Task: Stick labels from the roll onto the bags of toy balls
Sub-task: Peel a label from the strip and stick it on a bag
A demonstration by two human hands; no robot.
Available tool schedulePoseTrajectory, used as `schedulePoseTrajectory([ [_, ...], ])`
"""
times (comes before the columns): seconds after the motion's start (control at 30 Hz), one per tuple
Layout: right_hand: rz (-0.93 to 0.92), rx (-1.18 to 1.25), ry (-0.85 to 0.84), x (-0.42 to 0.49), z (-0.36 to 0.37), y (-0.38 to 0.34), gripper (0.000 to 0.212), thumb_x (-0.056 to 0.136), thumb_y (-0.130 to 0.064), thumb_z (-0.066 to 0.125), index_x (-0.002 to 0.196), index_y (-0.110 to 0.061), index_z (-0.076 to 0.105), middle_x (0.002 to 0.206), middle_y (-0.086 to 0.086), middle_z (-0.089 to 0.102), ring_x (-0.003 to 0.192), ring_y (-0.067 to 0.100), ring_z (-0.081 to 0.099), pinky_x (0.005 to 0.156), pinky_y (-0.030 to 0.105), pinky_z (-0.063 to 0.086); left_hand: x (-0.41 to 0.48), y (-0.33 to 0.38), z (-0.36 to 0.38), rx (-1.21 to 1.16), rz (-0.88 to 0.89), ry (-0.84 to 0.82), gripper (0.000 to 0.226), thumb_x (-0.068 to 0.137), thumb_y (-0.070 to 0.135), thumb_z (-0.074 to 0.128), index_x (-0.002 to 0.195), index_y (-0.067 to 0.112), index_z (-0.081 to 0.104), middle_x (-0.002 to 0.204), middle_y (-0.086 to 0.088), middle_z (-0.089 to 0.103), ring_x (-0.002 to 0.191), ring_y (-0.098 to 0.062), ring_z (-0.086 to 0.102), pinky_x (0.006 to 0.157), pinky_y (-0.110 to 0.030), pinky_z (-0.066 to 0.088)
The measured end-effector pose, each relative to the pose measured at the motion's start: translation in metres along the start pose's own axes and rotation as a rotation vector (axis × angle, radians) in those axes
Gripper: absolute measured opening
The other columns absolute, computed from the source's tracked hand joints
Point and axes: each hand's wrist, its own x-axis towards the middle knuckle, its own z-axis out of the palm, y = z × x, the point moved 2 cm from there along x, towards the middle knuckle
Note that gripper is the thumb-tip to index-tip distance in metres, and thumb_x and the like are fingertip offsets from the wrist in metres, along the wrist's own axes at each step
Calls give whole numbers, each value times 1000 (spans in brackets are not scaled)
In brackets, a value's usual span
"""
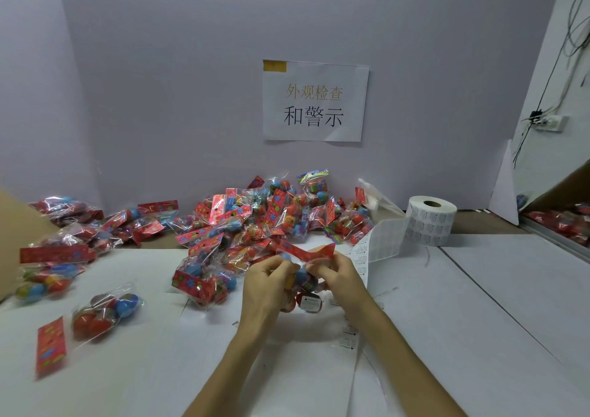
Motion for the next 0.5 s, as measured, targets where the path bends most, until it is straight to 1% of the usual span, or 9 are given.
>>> schedulePoseTrajectory([
  [0.03,-1,1,3,0,-1,0,6,95,-16,66,95,-20,70,88,-4,75,91,20,72,77,35,59,-1,0,0,6,9,-6,31,96,10,64,69,21,73,61,24,66,67,5,64,51,-5,46],
  [0.07,-8,2,6,-1,-1,0,7,95,-16,67,94,-20,72,87,-5,76,88,18,72,75,33,59,0,0,0,9,11,-9,30,96,11,64,69,21,73,62,24,66,68,4,65,52,-5,46],
  [0.13,-22,-7,13,-2,-2,-1,7,94,-17,69,92,-22,73,84,-4,77,85,19,73,74,33,59,1,-1,0,6,2,-6,27,96,13,65,71,20,74,62,20,66,70,-5,65,53,-6,46],
  [0.17,-26,-13,23,-2,-1,-1,6,93,-17,71,92,-22,74,84,-3,77,85,21,73,75,36,60,1,-1,0,0,-3,-1,27,96,14,66,71,19,74,61,17,66,69,-7,64,53,-6,46],
  [0.27,-28,-3,62,-1,-3,-1,3,90,-17,75,92,-18,75,83,-1,77,87,25,74,78,39,60,0,-2,1,-6,-35,-30,28,99,22,64,73,15,72,60,11,65,56,-2,63,48,-9,45],
  [0.33,-35,-5,89,0,-5,0,5,89,-17,77,90,-21,74,80,-5,77,83,20,75,75,35,61,-2,-3,5,-12,-79,-102,34,102,32,60,79,9,69,70,-1,67,52,-10,60,47,-17,47],
  [0.43,-31,-30,136,0,-7,1,11,88,-18,78,87,-27,72,78,-12,76,80,11,75,66,23,60,-2,-4,6,-11,-147,-170,35,102,39,57,94,8,71,85,-10,69,63,-18,65,54,-23,55],
  [0.47,-26,-30,158,0,-7,1,11,88,-18,78,87,-27,72,80,-11,76,82,11,75,67,23,61,-2,-4,6,-39,-178,-189,33,102,40,59,99,10,72,88,-10,70,67,-20,69,58,-26,58],
  [0.5,-24,-28,183,1,-8,2,10,88,-18,78,89,-26,72,85,-8,77,84,14,75,69,27,62,-2,-3,5,-78,-210,-210,30,100,40,62,103,11,72,91,-10,73,71,-22,72,63,-29,61],
])
